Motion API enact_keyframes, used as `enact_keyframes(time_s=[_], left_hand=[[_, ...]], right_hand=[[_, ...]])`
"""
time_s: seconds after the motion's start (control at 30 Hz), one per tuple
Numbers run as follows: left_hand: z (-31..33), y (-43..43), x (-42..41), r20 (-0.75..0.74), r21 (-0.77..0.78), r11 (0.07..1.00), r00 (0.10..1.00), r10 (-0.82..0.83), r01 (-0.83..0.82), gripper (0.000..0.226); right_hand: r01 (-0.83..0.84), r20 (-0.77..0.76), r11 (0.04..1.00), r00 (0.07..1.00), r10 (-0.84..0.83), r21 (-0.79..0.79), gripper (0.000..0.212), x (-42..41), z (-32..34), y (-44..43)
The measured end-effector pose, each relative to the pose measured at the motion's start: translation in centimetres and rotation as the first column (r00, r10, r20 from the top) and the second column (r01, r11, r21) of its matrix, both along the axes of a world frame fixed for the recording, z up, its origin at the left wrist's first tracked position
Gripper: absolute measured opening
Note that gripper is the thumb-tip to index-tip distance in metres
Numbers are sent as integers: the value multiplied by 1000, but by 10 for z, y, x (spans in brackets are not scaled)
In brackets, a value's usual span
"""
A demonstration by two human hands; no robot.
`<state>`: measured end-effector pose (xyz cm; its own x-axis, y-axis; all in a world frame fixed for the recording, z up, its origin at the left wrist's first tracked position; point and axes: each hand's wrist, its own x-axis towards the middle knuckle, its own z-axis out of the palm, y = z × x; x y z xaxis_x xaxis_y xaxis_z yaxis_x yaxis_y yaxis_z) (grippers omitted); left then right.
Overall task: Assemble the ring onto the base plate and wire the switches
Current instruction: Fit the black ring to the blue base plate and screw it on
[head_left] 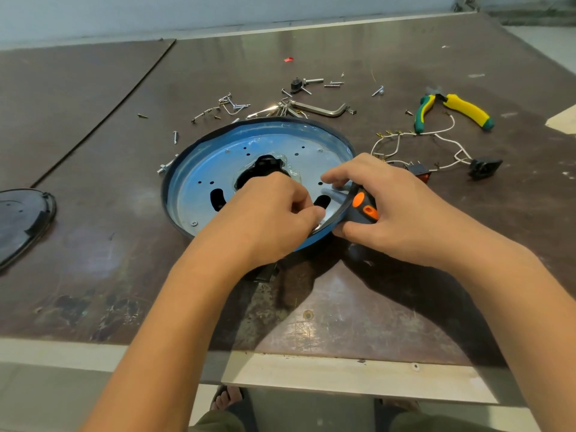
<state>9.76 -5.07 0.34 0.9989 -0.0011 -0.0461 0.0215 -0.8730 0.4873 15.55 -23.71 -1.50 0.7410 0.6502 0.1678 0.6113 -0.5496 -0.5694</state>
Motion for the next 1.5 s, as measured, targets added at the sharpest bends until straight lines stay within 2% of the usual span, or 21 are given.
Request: enact_keyframes(time_s=[0.17,0.57,0.9,1.07,1.3,1.37,1.43,1.5], left_hand=[[4,8,-2,-34,-198,980,999,-18,11,24],[5,8,-3,-85,-173,979,989,-124,108,10],[-1,10,0,36,-253,967,999,36,-26,6],[0,6,0,-25,-263,965,1000,9,-15,7],[1,4,-2,-22,-244,969,999,29,-33,9],[1,4,-3,3,-233,972,999,38,-36,11],[3,4,-4,62,-235,971,997,51,-35,10],[7,5,-8,150,-249,968,987,51,-13,11]], right_hand=[[1,-2,1000,1000,-1,0,59,0,1,0],[-2,9,1000,1000,2,-14,59,2,0,0],[4,6,1000,1000,-4,-10,59,0,1,0],[7,11,1000,1000,-7,-8,59,2,0,0],[-17,-18,999,1000,16,-29,57,1,3,-2],[-17,-34,999,999,18,30,57,-1,8,-2],[21,-41,981,999,-13,193,49,-1,16,-4],[63,-77,918,996,-36,391,31,-2,30,-2]])
